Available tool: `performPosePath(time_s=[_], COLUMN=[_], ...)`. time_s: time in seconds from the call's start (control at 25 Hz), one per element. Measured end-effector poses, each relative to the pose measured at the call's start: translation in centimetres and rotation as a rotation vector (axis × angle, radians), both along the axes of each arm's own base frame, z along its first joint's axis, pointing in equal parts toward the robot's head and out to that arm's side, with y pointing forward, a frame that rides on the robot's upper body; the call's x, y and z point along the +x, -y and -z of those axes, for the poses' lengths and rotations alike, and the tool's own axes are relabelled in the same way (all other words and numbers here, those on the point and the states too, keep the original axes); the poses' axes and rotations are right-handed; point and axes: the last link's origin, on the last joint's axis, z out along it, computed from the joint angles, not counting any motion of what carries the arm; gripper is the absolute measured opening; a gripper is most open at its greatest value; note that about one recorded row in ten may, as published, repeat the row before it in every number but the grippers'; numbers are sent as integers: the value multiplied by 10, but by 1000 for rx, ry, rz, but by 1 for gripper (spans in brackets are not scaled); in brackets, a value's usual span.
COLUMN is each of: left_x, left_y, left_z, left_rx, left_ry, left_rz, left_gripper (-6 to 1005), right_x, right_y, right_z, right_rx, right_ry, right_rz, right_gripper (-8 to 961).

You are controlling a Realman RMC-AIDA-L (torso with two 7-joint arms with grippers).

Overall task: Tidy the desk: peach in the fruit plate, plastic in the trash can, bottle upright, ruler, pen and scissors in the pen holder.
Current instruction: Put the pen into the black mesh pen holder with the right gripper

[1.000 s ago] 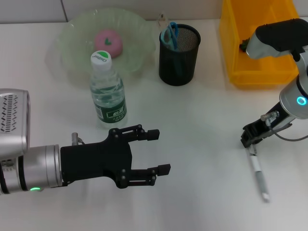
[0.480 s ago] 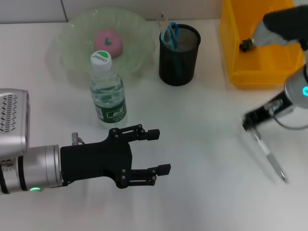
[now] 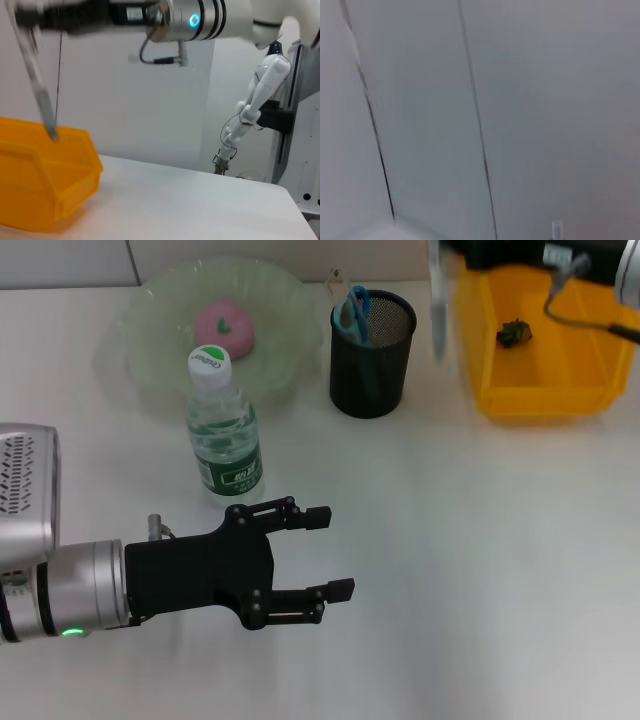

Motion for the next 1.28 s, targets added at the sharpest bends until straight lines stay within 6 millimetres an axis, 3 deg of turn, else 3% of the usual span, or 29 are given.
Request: performPosePath(time_s=[0.16, 0.44, 0.72, 1.28], left_x=[0, 1, 2, 0], left_y=[0, -1, -3, -1], left_z=[0, 0, 0, 0], left_rx=[1, 1, -2, -5], left_ry=[1, 0, -1, 1], left_rz=[-1, 1, -1, -7], left_gripper=[797, 798, 798, 798], right_x=[5, 25, 51, 57], right_y=[-2, -9, -26, -37], right_z=[8, 35, 65, 92], right_rx=[147, 326, 319, 194], right_ry=[-86, -38, -3, 31], right_rz=[-179, -313, -213, -98], right_gripper=[140, 169, 198, 256])
